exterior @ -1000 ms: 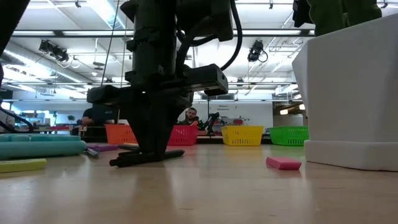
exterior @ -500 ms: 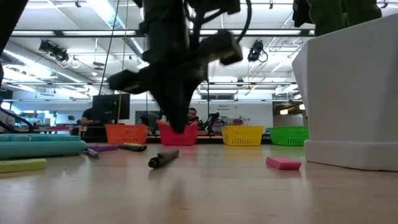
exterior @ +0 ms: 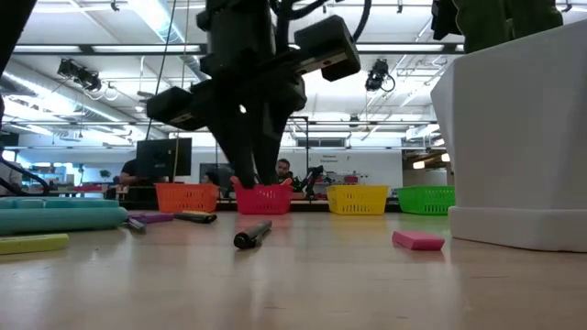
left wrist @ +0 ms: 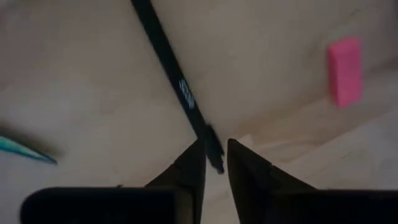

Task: Sort crayons/erasers/pens/pencils in bins
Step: Put the bottom black pen into the green bin

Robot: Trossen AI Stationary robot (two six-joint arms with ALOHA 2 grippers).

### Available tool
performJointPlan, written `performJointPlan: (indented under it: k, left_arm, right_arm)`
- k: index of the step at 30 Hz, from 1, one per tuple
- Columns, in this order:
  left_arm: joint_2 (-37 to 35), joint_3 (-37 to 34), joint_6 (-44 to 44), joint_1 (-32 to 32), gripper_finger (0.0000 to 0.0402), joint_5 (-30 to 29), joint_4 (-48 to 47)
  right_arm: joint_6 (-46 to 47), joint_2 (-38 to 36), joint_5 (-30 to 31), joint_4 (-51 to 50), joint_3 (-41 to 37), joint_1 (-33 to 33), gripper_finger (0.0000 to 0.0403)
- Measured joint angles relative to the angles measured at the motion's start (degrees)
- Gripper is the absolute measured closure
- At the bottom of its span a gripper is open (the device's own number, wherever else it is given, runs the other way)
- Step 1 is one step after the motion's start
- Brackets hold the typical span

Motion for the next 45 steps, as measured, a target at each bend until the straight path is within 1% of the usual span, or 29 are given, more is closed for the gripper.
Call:
performJointPlan:
  k: [7, 12, 14, 19, 22, 27, 30, 33, 42, 45]
  left_arm:
    - [0.0, -1.12, -6.14, -3.0, 0.029, -0.1, 1.89]
    - [0.09, -1.14, -8.43, -4.06, 0.0277, -3.45, 4.56]
    - [0.97, -1.14, -8.64, -4.02, 0.0274, -3.78, 5.11]
    - [4.37, -1.16, -9.89, -3.94, 0.0261, -1.46, 4.85]
    - [5.25, -1.02, -10.06, -3.93, 0.0251, -0.06, 5.25]
    - [5.33, -0.99, -9.99, -3.93, 0.0245, -0.53, 4.98]
    - [5.35, -1.01, -9.84, -3.94, 0.0255, -1.3, 4.32]
    - [5.4, -1.01, -9.82, -3.87, 0.0273, -1.27, 3.76]
    - [5.4, -1.05, -8.11, -3.77, 0.0354, -2.05, 2.72]
    - [5.4, -1.05, -6.93, -3.69, 0.0373, -2.08, 2.71]
  right_arm:
    - [-0.29, 0.0, 0.0, 0.13, 0.0, 0.0, 0.0295]
    - [-0.6, 0.0, 0.0, 0.26, 0.01, 0.0, 0.0295]
    - [-0.76, 0.0, 0.0, 0.3, 0.0, 0.0, 0.0295]
    - [-0.76, 0.0, -0.01, 0.25, 0.0, 0.0, 0.0295]
    - [-0.76, 0.0, 0.0, -0.14, 0.01, 0.02, 0.0295]
    - [-0.79, 0.0, 0.0, -0.09, 0.0, 0.02, 0.0295]
    - [-0.81, 0.0, -0.01, -0.08, 0.0, 0.02, 0.0295]
    - [-0.82, 0.0, 0.0, -0.09, 0.0, 0.02, 0.0295]
    - [-0.83, 0.0, -0.02, -0.04, 0.0, 0.02, 0.0295]
    - [-0.83, 0.0, -0.02, -0.02, 0.0, 0.02, 0.0295]
